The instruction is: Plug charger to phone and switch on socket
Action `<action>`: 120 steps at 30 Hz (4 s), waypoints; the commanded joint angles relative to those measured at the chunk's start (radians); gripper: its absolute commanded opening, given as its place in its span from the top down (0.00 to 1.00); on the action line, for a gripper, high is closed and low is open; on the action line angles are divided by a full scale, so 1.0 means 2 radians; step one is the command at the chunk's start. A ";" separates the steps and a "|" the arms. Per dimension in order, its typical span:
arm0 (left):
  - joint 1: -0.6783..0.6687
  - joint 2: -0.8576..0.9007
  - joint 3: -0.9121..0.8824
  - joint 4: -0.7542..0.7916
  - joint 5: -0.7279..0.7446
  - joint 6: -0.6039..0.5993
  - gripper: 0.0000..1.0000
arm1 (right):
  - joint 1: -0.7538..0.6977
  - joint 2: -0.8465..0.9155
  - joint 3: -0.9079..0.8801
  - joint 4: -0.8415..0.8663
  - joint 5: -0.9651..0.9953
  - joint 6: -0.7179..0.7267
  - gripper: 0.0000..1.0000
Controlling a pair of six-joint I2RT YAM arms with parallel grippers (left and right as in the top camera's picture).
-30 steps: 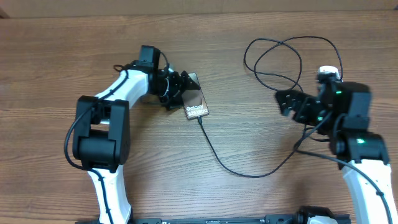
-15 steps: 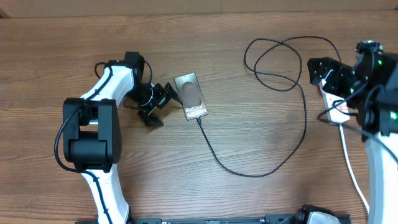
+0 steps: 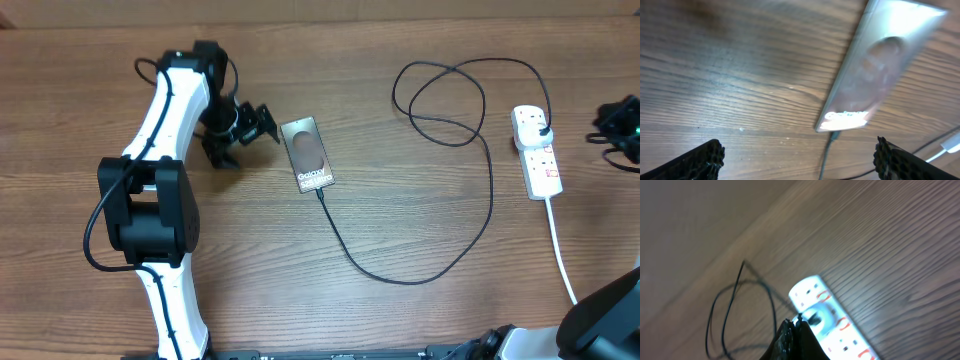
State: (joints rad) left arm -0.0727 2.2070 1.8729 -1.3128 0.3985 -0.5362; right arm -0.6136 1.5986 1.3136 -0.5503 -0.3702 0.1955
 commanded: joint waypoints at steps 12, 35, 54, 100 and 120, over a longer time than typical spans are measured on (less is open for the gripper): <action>-0.081 -0.006 0.185 -0.011 -0.007 0.066 0.01 | -0.024 0.134 0.018 0.078 -0.025 0.046 0.96; -0.105 -0.006 0.204 -0.010 -0.008 0.067 0.00 | 0.017 0.207 0.018 0.036 -0.024 0.031 0.96; -0.105 -0.006 0.204 -0.011 -0.008 0.067 0.00 | 0.035 0.208 0.017 0.006 0.005 0.031 0.96; -0.108 -0.006 0.204 -0.027 -0.011 0.076 0.01 | 0.082 0.233 0.055 -0.153 -0.031 -0.007 0.96; -0.112 -0.052 0.204 -0.069 -0.021 0.138 0.04 | 0.091 -0.063 0.163 -0.301 0.057 -0.039 0.96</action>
State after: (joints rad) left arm -0.2871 2.1952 2.2581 -1.4490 0.3641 -0.3168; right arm -0.4782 1.5391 1.6234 -1.1461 -0.2070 0.1707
